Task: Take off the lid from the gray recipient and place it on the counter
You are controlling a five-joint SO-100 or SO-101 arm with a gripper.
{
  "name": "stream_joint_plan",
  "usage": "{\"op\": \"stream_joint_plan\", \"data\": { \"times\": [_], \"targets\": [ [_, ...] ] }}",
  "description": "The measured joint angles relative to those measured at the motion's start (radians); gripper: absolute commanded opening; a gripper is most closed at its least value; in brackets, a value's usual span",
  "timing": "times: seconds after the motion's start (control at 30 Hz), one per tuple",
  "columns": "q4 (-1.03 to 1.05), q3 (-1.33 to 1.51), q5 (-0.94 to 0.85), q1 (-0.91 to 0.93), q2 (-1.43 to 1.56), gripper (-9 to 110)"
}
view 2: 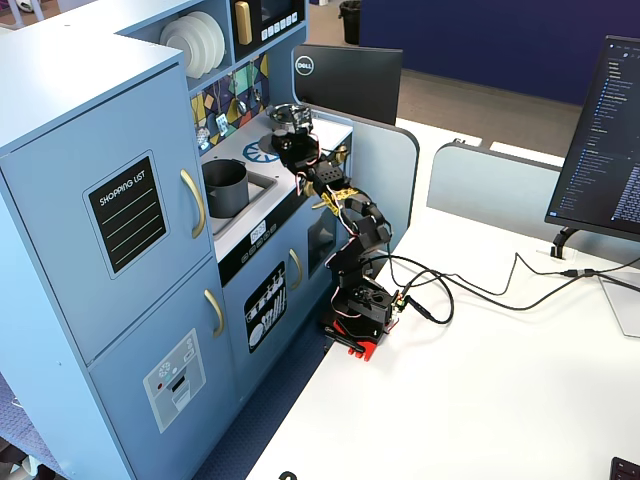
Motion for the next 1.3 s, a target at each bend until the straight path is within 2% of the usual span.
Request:
{"op": "stream_joint_plan", "data": {
  "times": [0.47, 1.07, 1.13, 1.3],
  "targets": [
    [-0.184, 0.069, -0.018, 0.04, -0.17, 0],
    [-0.293, 0.133, -0.043, 0.04, -0.276, 0],
    [-0.316, 0.149, -0.051, 0.04, -0.276, 3],
    [-0.373, 0.164, -0.026, 0.044, -0.276, 22]
  ]
}}
